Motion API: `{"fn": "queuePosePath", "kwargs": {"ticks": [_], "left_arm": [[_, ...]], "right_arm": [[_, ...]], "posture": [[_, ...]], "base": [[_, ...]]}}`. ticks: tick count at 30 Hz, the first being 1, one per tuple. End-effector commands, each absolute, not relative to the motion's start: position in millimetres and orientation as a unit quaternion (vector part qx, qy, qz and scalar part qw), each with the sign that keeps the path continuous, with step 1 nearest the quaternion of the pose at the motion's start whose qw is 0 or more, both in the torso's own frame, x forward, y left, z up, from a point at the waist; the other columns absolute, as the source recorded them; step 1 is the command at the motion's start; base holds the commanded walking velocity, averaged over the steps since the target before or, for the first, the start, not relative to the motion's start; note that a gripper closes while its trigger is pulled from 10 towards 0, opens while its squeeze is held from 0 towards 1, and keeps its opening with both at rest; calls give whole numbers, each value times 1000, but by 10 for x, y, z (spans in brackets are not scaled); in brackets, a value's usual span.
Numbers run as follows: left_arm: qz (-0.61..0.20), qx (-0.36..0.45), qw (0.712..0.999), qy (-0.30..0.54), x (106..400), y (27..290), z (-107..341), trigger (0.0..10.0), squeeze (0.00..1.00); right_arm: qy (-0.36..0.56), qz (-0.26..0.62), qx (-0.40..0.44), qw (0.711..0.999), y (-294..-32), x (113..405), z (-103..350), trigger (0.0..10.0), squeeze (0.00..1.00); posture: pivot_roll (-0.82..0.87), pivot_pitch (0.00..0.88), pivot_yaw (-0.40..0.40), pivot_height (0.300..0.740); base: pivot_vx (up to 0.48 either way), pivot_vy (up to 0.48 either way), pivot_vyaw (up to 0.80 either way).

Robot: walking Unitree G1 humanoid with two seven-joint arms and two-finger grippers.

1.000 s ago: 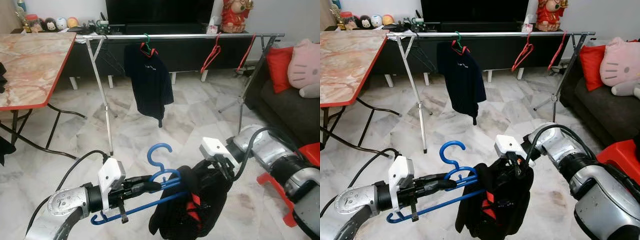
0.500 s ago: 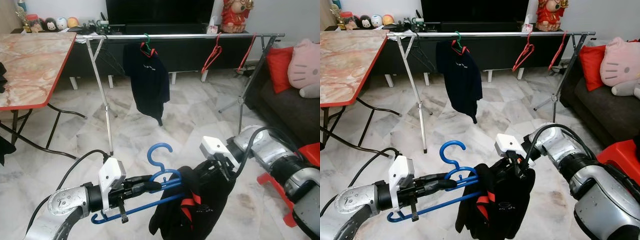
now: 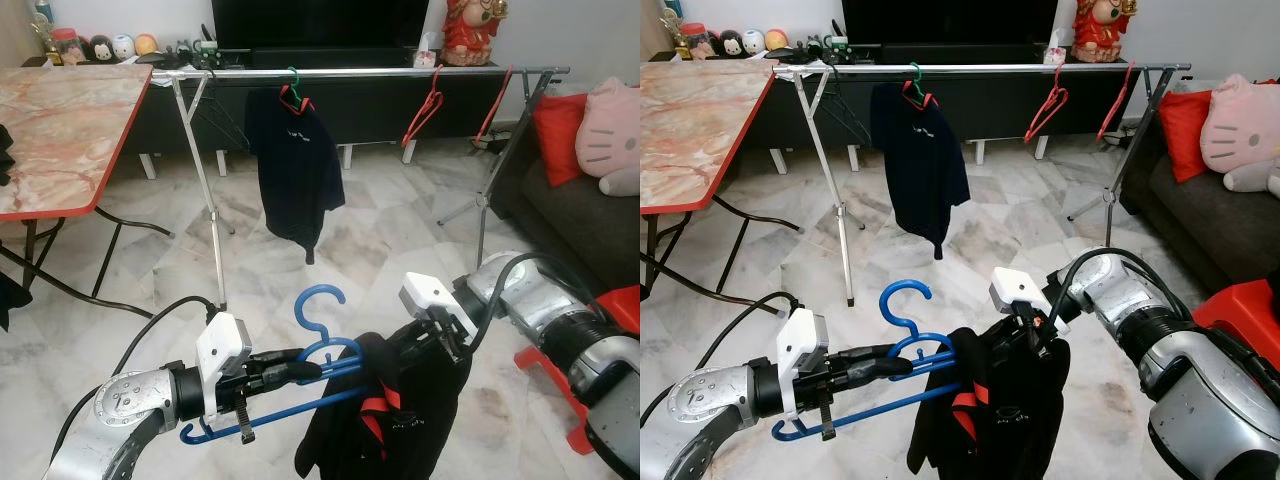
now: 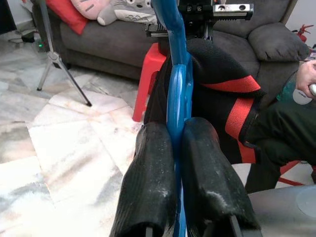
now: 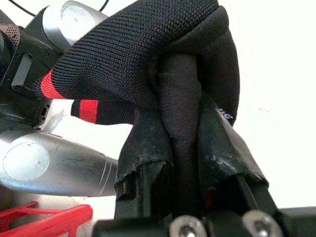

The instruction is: Hang hanger

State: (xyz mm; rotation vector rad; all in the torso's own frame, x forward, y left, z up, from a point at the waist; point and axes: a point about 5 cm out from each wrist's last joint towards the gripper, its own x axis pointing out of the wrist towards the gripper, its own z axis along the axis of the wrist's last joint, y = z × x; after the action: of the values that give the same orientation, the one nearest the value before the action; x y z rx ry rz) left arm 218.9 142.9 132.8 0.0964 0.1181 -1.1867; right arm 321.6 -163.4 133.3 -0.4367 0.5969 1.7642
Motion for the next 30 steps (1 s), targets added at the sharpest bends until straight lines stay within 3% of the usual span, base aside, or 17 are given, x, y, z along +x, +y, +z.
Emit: {"fn": "queuePosePath", "kwargs": {"ticks": [1, 2, 3, 26, 29, 30], "left_arm": [[-561, 54, 826, 27, 2227, 1388, 1467, 10000, 0], [-562, 50, 825, 34, 2224, 1392, 1461, 10000, 533], [-563, 46, 824, 42, 2223, 1397, 1452, 10000, 1000], [-567, 50, 820, 51, 2192, 1463, 1480, 10000, 1000], [-552, 59, 830, 62, 2158, 1587, 1486, 10000, 1000], [-532, 65, 842, 63, 2155, 1664, 1484, 10000, 1000]], "right_arm": [[245, 775, -182, 553, -1527, 3174, 1314, 0, 0], [244, 775, -181, 553, -1524, 3174, 1313, 0, 0], [244, 776, -180, 554, -1521, 3173, 1311, 0, 0], [270, 757, -210, 557, -1632, 3195, 1218, 0, 0], [264, 701, -236, 619, -1736, 3281, 1186, 0, 0], [255, 659, -241, 666, -1776, 3342, 1178, 0, 0]], "posture": [[-88, 0, -62, 740], [-87, 0, -60, 740], [-87, 0, -60, 740], [-80, 0, -61, 740], [-75, 0, -59, 740], [-75, 0, -59, 740]], "base": [[0, 0, 0], [0, 0, 0], [0, 0, 0], [0, 0, 0], [0, 0, 0], [0, 0, 0]]}}
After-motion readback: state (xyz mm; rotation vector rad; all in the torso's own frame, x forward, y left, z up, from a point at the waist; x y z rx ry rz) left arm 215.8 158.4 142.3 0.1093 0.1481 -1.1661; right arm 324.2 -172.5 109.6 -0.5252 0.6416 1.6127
